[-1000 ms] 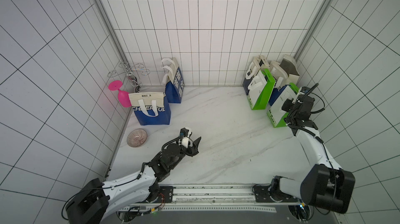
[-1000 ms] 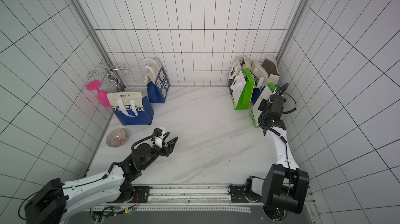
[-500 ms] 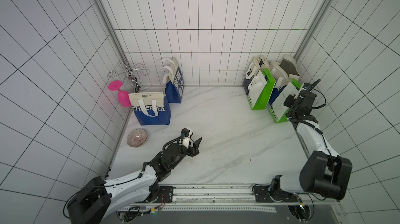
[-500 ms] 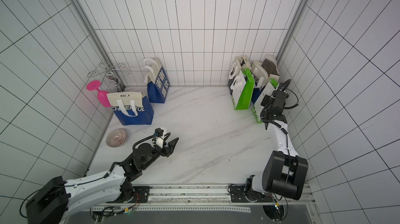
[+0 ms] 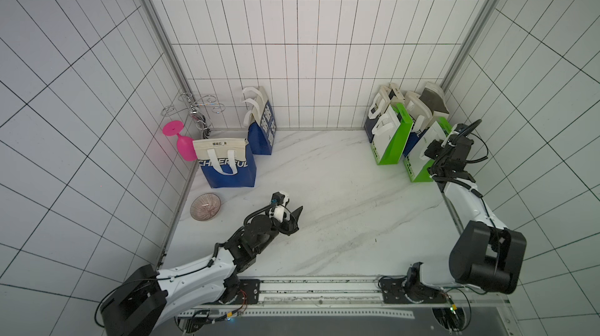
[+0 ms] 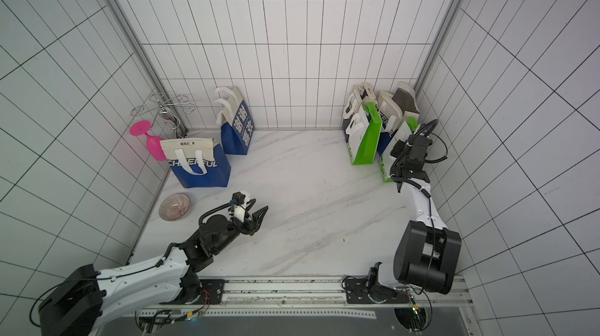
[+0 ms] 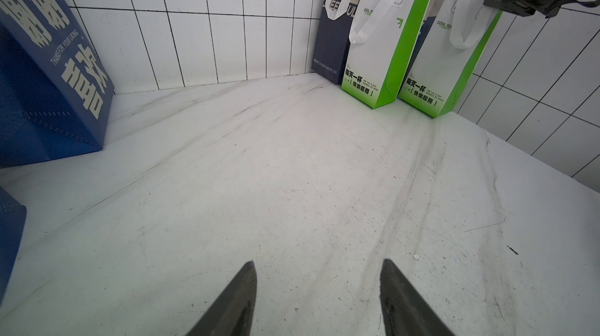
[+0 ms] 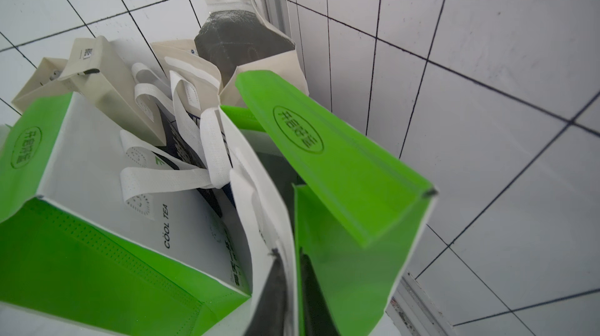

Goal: Open the takeout bag
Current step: Move the takeout bag to the center of the board.

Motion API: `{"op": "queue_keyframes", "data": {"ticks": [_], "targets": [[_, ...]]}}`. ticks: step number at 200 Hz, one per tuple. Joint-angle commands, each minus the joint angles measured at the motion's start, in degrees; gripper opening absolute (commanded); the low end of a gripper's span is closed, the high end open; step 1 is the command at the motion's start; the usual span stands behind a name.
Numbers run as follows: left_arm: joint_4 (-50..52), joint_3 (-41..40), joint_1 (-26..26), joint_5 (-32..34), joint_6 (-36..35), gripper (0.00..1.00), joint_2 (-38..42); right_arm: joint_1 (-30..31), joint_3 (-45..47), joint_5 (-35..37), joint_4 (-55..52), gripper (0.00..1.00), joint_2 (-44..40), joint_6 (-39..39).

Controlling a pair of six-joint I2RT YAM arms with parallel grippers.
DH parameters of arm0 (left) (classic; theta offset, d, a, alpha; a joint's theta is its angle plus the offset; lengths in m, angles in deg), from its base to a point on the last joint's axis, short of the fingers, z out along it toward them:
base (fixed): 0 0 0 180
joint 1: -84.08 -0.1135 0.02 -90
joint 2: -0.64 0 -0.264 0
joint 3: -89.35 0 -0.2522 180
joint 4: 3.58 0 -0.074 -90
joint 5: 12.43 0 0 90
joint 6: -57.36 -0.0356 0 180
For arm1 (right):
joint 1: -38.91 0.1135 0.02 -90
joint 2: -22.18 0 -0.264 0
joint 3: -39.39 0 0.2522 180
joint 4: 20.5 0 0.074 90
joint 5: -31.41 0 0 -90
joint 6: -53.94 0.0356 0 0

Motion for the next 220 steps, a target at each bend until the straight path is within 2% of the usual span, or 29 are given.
{"op": "queue_keyframes", "data": {"ticks": [1, 11, 26, 69, 86, 105, 125, 152, 177, 196, 220], "targets": [[-1.32, 0.75, -0.31, -0.53, -0.1, 0.62, -0.38, -0.47, -3.96, 1.49, 0.41, 0.37, -2.28, 4.17], [-1.32, 0.8, -0.31, -0.45, -0.09, 0.62, -0.38, -0.41, -3.03, 2.73, -0.52, 0.4, -3.86, 5.55], [-1.32, 0.77, -0.29, -0.2, -0.09, 0.62, -0.35, -0.36, -0.91, 3.59, -0.62, 0.52, -6.76, 8.06], [-0.94, 1.1, -0.31, 0.2, 0.31, 0.62, -0.84, 2.28, 2.09, 2.71, -9.33, 0.54, -18.48, 11.0], [0.24, 1.49, -0.31, 1.88, 0.44, 0.62, -0.58, 6.25, 4.19, 1.16, -12.6, 0.55, -24.7, 11.74], [5.16, 2.17, -0.39, 8.22, 0.83, 0.62, 2.9, 11.52, 6.26, -5.62, -14.57, 0.55, -30.8, 13.53], [4.83, -0.05, -0.57, 10.94, 1.63, 0.62, 7.33, 21.55, 7.99, -5.37, -14.8, 0.57, -33.83, 10.04], [5.29, -1.99, -0.66, 12.6, 2.69, 0.62, 12.01, 31.93, 7.19, -12.61, -13.75, 0.56, -29.82, 7.13], [11.69, -0.81, -1.32, 17.44, 6.78, 0.61, 16.11, 41.97, 5.98, -13.84, -8.76, 0.56, -22.72, 4.13], [23.91, 5.28, -2.45, 19.29, 13.13, 0.61, 19.08, 47.09, 5.67, -16.32, -2.2, 0.56, -16.32, 3.46], [36.7, 16.9, -4.49, 12.51, 16.36, 0.61, 22.42, 51.98, 3.5, -19.22, 4.97, 0.57, -6.79, 2.09]]}}
